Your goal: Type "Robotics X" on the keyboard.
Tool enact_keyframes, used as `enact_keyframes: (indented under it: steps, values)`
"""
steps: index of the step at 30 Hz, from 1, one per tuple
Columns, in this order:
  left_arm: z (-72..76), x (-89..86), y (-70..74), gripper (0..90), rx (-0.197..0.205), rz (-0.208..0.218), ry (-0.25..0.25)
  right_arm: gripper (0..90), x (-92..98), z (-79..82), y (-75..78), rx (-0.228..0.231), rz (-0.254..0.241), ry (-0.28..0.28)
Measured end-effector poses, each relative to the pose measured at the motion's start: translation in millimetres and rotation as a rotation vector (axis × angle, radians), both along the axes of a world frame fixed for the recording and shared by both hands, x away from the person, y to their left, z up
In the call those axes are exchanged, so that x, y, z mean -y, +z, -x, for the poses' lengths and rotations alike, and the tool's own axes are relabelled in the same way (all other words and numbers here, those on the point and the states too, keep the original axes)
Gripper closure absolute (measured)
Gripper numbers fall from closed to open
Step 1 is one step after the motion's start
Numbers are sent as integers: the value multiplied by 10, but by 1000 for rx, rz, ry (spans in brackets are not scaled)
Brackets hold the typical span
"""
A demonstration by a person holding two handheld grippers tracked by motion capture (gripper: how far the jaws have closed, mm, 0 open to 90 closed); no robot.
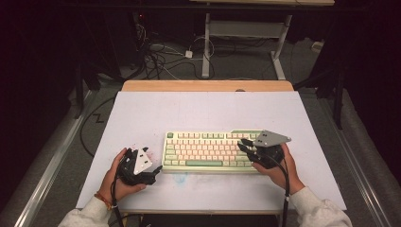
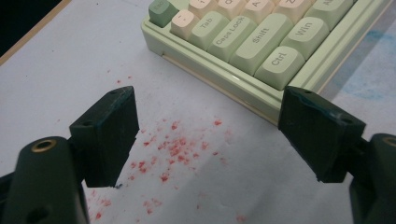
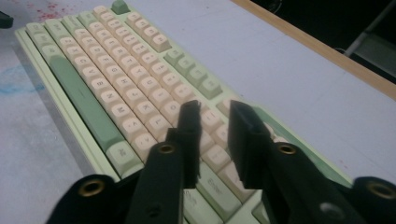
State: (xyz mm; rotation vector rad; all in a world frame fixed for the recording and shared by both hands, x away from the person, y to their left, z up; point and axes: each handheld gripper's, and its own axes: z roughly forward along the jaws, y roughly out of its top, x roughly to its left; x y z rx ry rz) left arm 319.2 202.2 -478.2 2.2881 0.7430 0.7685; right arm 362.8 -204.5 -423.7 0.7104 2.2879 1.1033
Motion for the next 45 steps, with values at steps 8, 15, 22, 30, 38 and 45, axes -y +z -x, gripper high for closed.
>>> enact_keyframes:
  steps: [8,15,22,30,38,45]
  values:
    - [-11,6,-9,191,-11,4,-2,899,-276,-225,-42,-52,26,40]
    - [-23,8,-16,191,-15,7,-1,899,-534,-338,-149,-99,63,77]
    - [-18,14,-22,191,-22,-2,-6,900,-730,-392,-224,-114,101,99]
    - [-17,13,-21,191,-24,-3,-10,900,-768,-435,-282,-132,120,90]
    - [-17,20,-24,192,-27,-7,-9,900,-810,-415,-308,-145,165,77]
    - [-18,10,-19,212,-26,7,2,896,-713,-350,-183,-92,76,83]
